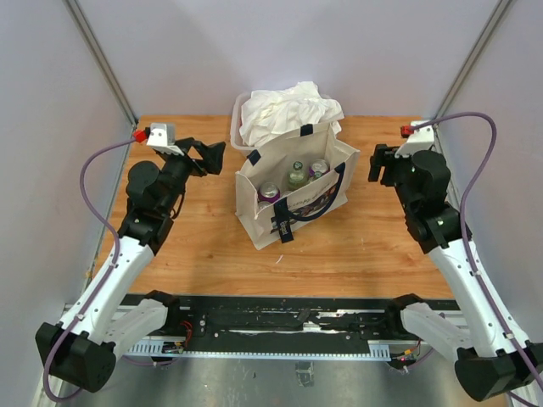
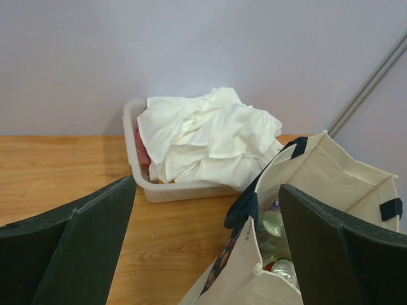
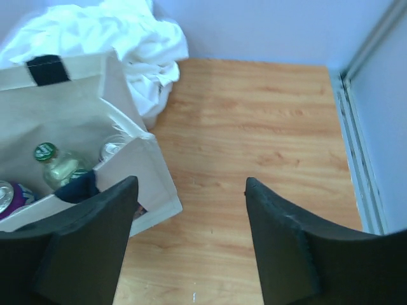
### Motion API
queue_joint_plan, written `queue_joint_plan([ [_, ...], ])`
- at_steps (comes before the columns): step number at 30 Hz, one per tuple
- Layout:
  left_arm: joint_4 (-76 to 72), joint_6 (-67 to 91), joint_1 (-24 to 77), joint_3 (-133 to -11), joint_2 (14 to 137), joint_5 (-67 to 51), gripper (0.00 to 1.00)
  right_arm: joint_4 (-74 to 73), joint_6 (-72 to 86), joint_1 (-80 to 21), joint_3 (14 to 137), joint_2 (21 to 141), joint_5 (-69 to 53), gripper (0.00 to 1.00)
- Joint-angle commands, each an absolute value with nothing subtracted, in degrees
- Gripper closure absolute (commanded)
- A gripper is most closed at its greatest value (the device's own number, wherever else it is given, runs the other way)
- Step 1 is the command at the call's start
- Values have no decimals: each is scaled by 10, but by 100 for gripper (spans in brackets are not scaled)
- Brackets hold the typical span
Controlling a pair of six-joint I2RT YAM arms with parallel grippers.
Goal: Take the beverage out of the canvas bag
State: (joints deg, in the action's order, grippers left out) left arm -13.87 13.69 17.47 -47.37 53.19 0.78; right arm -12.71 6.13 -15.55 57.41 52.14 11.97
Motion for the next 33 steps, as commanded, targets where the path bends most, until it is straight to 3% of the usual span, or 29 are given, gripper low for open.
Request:
queue_joint_plan([
  [1,-90,172,181,-504,534,-34,0,-136,16,-210,631,545,108,37],
  [5,-99,191,195,-475,519,-55,0,-134,6,-248,654,580,78,53],
  [7,-109,187,209,-457,506,-54,0,-131,5,-260,657,602,65,70],
  [10,-104,179,229,-447,493,-48,0,-130,8,-280,667,631,47,79],
  [21,-69,187,256,-425,446,-34,5,-124,-5,-351,716,699,37,65],
  [29,-30,216,260,-432,461,-51,8,-132,-2,-385,722,738,30,65],
  [33,-49,230,276,-423,463,-59,16,-138,0,-413,697,725,47,65],
])
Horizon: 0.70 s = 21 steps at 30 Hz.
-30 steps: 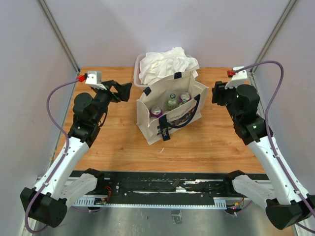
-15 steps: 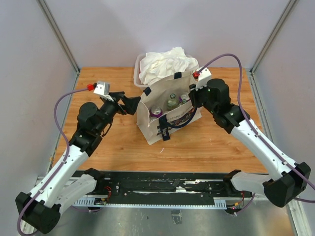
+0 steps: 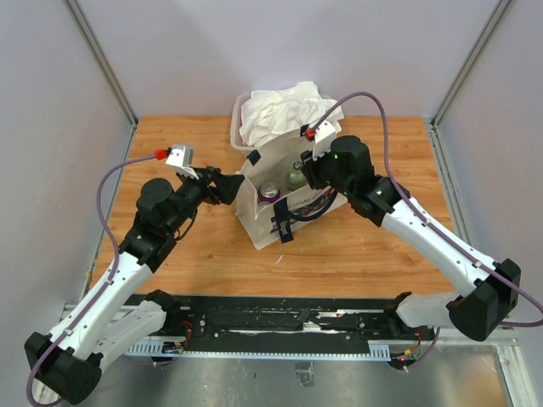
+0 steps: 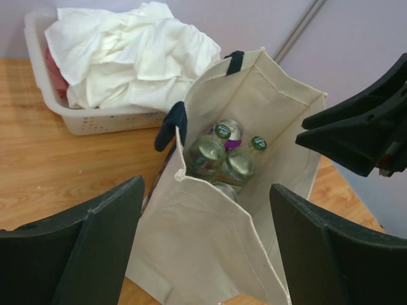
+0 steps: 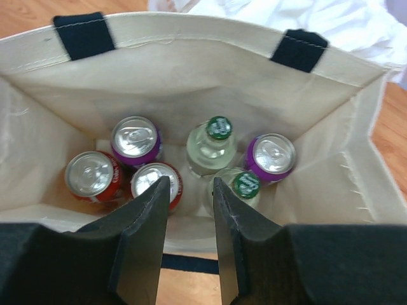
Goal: Take the beverage out of the canvas bag
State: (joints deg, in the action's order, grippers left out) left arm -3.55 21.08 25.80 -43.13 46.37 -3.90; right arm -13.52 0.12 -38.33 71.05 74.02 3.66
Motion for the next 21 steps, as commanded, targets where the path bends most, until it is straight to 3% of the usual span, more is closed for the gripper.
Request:
queue_joint_plan([
  [1,-54,232,280,-422,465,-60,18,-138,2,-416,689,720,49,65],
  [16,-57,249,370,-439,573,-18,16,-143,50,-444,599,672,36,65],
  [19,-43,254,378,-434,576,-2,21,-147,49,-448,588,665,36,65],
  [21,-33,258,380,-429,574,1,34,-152,48,-449,579,660,35,65],
])
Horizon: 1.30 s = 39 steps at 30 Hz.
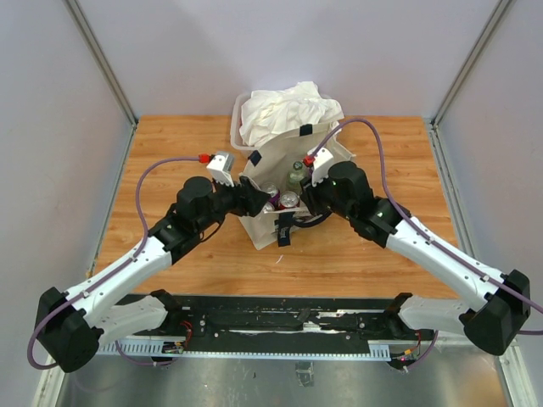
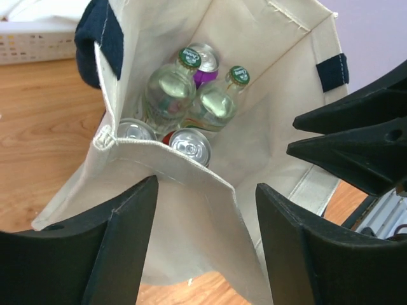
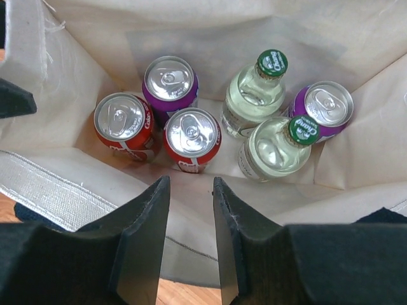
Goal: Take the beverage out of the canvas bag
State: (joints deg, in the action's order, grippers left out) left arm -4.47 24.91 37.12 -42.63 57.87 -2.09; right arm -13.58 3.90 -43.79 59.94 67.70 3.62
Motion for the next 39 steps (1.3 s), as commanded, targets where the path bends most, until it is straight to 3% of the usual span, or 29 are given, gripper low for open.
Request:
queue_joint_plan([
  [1,-28,258,380,-426,573,1,41,-156,49,-449,573,658,34,65],
  [9,10,267,381,-385,559,-19,96,-170,58,-451,524,643,36,65],
  [10,14,269,382,-379,557,-22,99,-170,62,-451,517,643,36,65],
  [23,60,294,385,-315,558,-24,100,-163,83,-450,451,692,54,67],
  [39,116,312,387,-307,599,-10,100,-155,121,-450,441,847,52,70],
])
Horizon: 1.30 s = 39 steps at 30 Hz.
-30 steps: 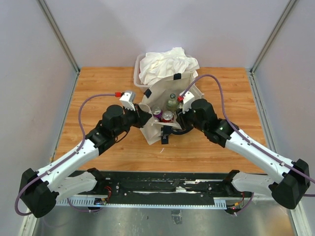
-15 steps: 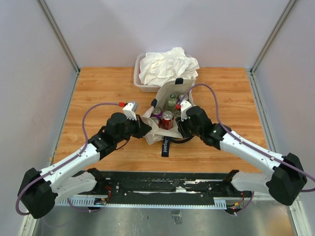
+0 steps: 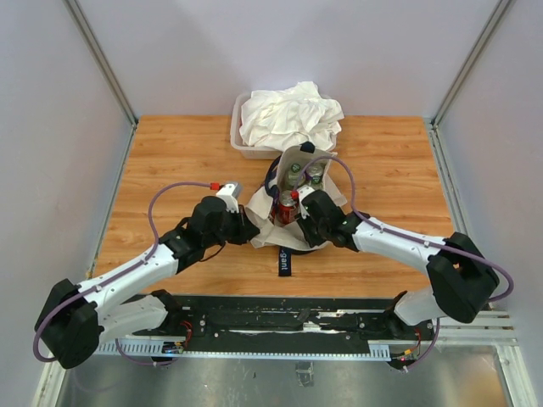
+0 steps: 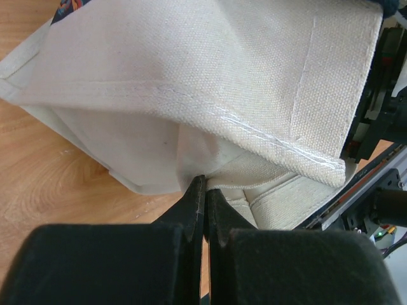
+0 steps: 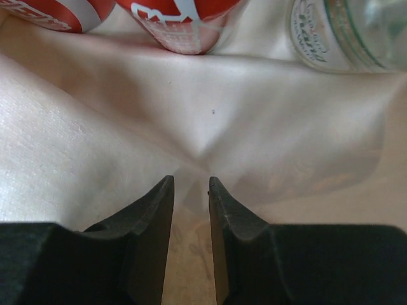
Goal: Take the beverage out of the canvas bag
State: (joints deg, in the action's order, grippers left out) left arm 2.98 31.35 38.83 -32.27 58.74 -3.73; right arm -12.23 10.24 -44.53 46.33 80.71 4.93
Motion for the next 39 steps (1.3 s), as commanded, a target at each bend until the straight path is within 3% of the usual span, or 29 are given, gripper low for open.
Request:
queue_joint_plan([
  [1,118,313,387,-306,600,-12,99,-157,123,-451,442,851,51,70],
  [5,124,318,388,-308,602,-10,100,-150,120,-451,448,835,55,69],
  [8,132,317,389,-309,606,-10,99,-148,111,-451,471,816,72,61],
  [13,130,314,395,-308,614,-14,99,-116,106,-450,516,798,101,29],
  [16,126,314,398,-307,621,-15,100,-92,108,-450,534,808,98,19],
  [39,137,312,404,-323,615,-27,100,43,112,-408,585,923,33,16],
])
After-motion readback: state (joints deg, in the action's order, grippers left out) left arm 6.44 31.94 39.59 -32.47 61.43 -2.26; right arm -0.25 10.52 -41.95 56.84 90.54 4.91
